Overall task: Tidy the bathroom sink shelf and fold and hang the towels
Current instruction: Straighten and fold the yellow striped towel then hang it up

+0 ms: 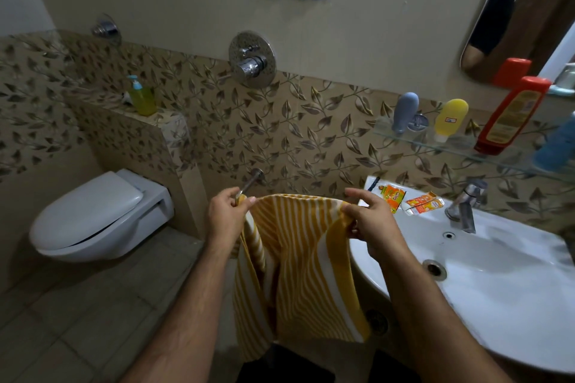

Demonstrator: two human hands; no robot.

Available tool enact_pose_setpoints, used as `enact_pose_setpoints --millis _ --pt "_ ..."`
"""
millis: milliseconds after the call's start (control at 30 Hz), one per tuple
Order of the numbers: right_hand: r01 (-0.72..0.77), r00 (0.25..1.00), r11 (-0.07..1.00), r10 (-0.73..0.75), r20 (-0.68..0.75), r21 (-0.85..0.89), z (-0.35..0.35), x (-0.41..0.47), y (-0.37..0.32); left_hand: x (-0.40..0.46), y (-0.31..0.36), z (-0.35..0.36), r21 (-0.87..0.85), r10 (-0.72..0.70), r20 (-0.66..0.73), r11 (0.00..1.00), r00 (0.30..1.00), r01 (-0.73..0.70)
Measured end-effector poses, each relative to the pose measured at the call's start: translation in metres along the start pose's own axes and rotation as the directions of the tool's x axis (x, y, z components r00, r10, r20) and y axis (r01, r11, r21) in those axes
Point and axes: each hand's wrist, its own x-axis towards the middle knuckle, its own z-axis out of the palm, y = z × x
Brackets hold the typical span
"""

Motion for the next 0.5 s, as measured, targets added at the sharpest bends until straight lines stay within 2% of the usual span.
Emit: enact_pose_setpoints --millis 100,167,233,367,500 --pt "-0.088 0.995 0.975 0.096 -0.029 0.202 -0.005 0.002 0.002 0.003 -0.012 -0.008 -0.162 -0.148 -0.097 0.978 0.984 0.131" --pt "-0.106 0.991 0.942 0.125 -0.039 0.318 -0.011 0.004 0.000 0.006 -0.019 -0.015 -0.271 -0.253 -0.113 0.938 0.961 0.215" --pt "-0.133 0.990 0.922 0.138 0.011 0.363 -0.015 0.005 -0.002 0.008 -0.024 -0.018 -0.359 -0.298 -0.103 0.901 0.949 0.244" --pt "-0.118 0.974 0.981 0.085 0.211 0.152 -0.010 0.000 -0.009 0.003 -0.011 -0.011 -0.496 -0.319 0.038 0.817 0.947 0.295" --pt "0.072 0.943 0.993 -0.037 0.332 -0.096 -0.002 -0.007 -0.015 -0.003 0.004 0.005 -0.478 -0.230 0.127 0.838 0.965 0.262"
